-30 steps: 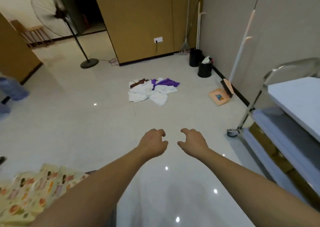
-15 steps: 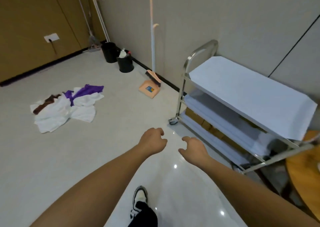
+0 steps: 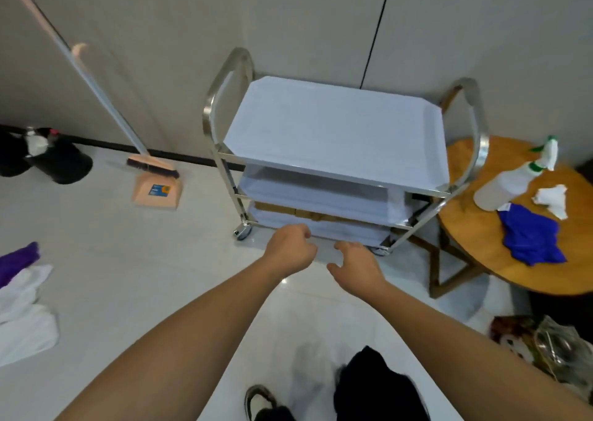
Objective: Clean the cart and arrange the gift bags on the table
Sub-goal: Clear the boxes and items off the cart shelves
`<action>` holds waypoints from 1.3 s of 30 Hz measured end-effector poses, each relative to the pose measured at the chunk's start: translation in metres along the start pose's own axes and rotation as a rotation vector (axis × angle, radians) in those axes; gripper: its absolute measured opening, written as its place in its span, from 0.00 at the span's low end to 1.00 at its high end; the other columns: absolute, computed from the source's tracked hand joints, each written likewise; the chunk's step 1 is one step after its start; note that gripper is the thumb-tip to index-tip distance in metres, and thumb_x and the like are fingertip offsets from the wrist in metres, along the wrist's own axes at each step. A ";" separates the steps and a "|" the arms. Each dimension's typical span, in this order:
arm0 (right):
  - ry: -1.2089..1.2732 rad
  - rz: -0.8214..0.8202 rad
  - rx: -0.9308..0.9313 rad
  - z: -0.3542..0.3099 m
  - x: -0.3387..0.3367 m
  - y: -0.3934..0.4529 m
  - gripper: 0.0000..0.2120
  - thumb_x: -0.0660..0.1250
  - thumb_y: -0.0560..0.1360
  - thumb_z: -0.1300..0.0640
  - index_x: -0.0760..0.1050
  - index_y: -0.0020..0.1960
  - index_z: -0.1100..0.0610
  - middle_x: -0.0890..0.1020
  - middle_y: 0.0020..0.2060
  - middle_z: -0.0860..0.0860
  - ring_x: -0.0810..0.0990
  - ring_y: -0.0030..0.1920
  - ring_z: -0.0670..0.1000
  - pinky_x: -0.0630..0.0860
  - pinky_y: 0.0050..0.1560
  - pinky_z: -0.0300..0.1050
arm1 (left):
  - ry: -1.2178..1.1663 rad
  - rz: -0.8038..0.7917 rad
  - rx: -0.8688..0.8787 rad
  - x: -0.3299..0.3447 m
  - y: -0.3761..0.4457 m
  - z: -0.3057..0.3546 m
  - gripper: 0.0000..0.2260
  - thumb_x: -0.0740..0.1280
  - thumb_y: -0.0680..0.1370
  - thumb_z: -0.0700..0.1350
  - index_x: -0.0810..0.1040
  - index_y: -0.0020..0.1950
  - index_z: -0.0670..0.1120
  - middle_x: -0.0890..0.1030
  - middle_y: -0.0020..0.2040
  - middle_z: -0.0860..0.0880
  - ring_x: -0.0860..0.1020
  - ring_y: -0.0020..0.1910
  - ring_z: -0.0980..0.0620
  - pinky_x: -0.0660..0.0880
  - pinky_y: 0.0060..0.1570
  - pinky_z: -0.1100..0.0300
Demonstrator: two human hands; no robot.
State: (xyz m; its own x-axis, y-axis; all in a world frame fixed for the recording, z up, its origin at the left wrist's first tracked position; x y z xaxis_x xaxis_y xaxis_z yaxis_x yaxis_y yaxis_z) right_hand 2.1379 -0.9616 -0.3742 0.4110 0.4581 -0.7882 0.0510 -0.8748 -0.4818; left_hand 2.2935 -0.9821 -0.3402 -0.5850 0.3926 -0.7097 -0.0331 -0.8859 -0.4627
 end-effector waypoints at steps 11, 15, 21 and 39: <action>0.178 -0.051 0.143 0.113 -0.024 0.141 0.25 0.67 0.80 0.52 0.68 0.75 0.57 0.76 0.66 0.59 0.74 0.66 0.59 0.71 0.62 0.47 | 0.049 -0.086 -0.107 0.068 0.150 0.052 0.18 0.66 0.81 0.50 0.75 0.70 0.46 0.75 0.68 0.44 0.74 0.66 0.43 0.69 0.62 0.58; 0.258 -0.051 0.177 0.140 -0.008 0.187 0.26 0.67 0.80 0.51 0.68 0.75 0.57 0.75 0.68 0.59 0.73 0.67 0.58 0.70 0.64 0.46 | 0.004 -0.046 -0.154 0.098 0.200 0.048 0.17 0.66 0.81 0.49 0.76 0.68 0.46 0.76 0.66 0.44 0.75 0.62 0.44 0.68 0.57 0.60; 0.351 0.067 0.203 0.178 0.036 0.264 0.25 0.67 0.80 0.51 0.70 0.74 0.55 0.75 0.67 0.58 0.74 0.66 0.58 0.69 0.64 0.46 | -0.073 -0.011 -0.139 0.173 0.271 0.015 0.15 0.66 0.81 0.48 0.77 0.68 0.46 0.76 0.67 0.46 0.75 0.63 0.47 0.66 0.55 0.65; 0.070 0.654 -0.007 0.212 0.076 0.410 0.25 0.68 0.78 0.49 0.71 0.73 0.53 0.74 0.68 0.56 0.65 0.70 0.60 0.64 0.69 0.49 | -0.101 0.592 0.317 0.219 0.447 -0.017 0.11 0.67 0.80 0.48 0.81 0.62 0.50 0.80 0.63 0.47 0.72 0.65 0.44 0.65 0.64 0.59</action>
State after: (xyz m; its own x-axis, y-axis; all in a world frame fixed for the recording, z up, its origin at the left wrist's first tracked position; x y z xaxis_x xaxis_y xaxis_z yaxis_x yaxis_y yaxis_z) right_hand 1.9968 -1.2517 -0.7131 0.4179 -0.1796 -0.8906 -0.2235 -0.9705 0.0908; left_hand 2.1642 -1.2880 -0.7112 -0.6501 -0.1922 -0.7351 0.0894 -0.9801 0.1772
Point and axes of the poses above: each hand's wrist, its own y-axis towards the middle knuckle, its own x-axis out of the palm, z = x × y, the point moved 7 cm from there along y, towards the middle knuckle
